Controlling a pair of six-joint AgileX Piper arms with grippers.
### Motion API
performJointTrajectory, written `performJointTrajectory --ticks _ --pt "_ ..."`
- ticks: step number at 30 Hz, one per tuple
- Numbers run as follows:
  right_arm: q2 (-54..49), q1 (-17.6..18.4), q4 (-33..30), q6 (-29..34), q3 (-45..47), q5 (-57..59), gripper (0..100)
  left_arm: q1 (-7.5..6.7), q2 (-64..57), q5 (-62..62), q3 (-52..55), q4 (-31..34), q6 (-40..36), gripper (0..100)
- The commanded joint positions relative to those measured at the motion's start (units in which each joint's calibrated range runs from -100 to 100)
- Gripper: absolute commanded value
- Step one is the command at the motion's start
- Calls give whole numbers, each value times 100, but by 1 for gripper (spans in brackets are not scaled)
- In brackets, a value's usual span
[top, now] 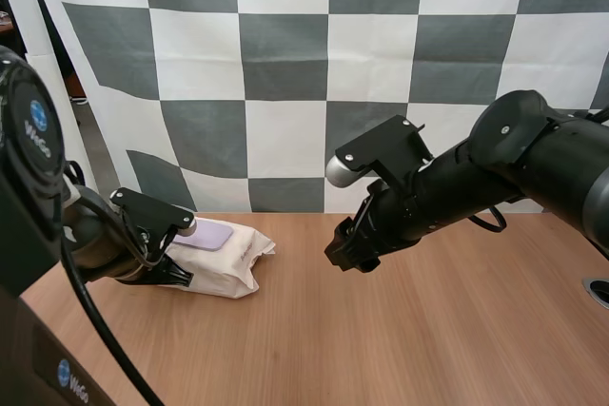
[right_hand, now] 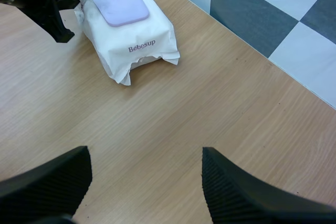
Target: Open the wet wipes lid
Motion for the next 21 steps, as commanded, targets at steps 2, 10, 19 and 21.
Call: performJointTrajectory --ticks 2,10,19,21 --pt "1 3 3 7 -7 2 100 37 -746 562 0 -3 8 0" --pt "1 3 3 7 -7 2 100 37 -2665 1964 0 -3 -21 0" --pt "1 3 3 7 -7 2 100 37 -3391 2014 0 8 -126 63" --pt "1 3 3 7 -7 2 100 37 -3335 1954 0 -3 -163 100"
